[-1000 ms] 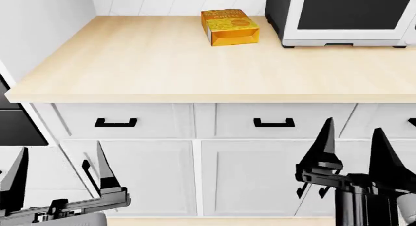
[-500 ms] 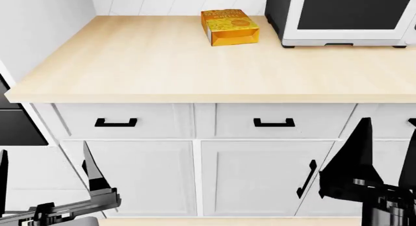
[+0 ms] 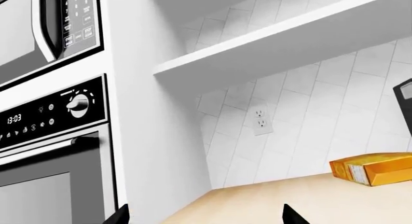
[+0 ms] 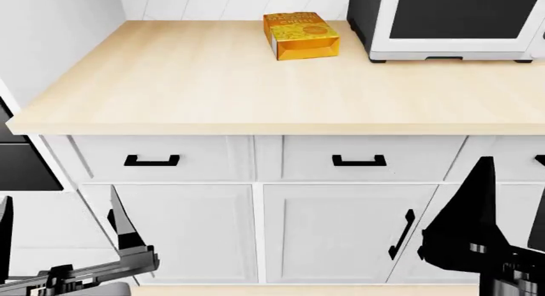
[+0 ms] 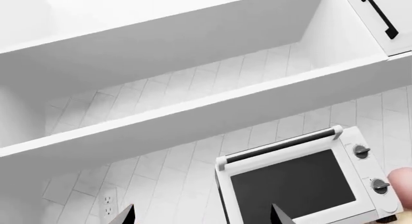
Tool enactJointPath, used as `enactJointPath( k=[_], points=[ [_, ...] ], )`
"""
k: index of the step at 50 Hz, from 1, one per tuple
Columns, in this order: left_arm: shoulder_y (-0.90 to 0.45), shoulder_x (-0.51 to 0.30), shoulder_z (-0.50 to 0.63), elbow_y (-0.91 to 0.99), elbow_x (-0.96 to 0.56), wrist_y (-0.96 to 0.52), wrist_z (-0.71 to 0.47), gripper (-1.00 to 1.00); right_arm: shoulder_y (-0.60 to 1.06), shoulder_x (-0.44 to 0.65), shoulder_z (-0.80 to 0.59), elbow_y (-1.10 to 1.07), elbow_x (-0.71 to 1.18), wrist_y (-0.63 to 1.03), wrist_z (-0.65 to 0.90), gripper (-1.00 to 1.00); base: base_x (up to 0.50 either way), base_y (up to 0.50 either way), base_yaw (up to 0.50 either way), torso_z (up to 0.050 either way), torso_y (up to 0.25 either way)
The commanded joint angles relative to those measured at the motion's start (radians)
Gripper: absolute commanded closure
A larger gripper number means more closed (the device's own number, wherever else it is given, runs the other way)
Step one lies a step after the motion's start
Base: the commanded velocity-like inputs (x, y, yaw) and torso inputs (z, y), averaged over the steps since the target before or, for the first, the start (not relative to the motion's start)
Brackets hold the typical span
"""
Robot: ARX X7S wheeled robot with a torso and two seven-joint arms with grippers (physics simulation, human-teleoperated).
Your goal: Open the oven door
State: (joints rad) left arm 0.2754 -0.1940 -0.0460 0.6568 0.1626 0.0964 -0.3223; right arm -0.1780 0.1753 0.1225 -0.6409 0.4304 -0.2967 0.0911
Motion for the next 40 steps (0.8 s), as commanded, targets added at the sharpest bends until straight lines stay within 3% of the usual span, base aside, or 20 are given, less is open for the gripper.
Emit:
enactJointPath(
  k=[1, 14, 40],
  points=[
    [-0.002, -0.008, 0.007, -0.004, -0.002, -0.002, -0.008, -1.0, 0.006, 0.011, -0.009, 0.004, 0.003, 0.013, 0.014, -1.0, 0.0, 0.0, 0.0, 0.0, 0.0],
    [-0.009, -0.014, 0.007, -0.001, 0.0, -0.006, -0.021, -1.0, 0.014, 0.025, -0.027, 0.022, -0.006, -0.007, -0.002, -1.0, 0.0, 0.0, 0.0, 0.0, 0.0],
    [0.0, -0.029, 0.009, 0.012, 0.008, -0.008, -0.044, -1.0, -0.005, 0.047, -0.041, 0.014, 0.016, -0.035, -0.011, -1.0, 0.0, 0.0, 0.5, 0.0, 0.0]
  ],
)
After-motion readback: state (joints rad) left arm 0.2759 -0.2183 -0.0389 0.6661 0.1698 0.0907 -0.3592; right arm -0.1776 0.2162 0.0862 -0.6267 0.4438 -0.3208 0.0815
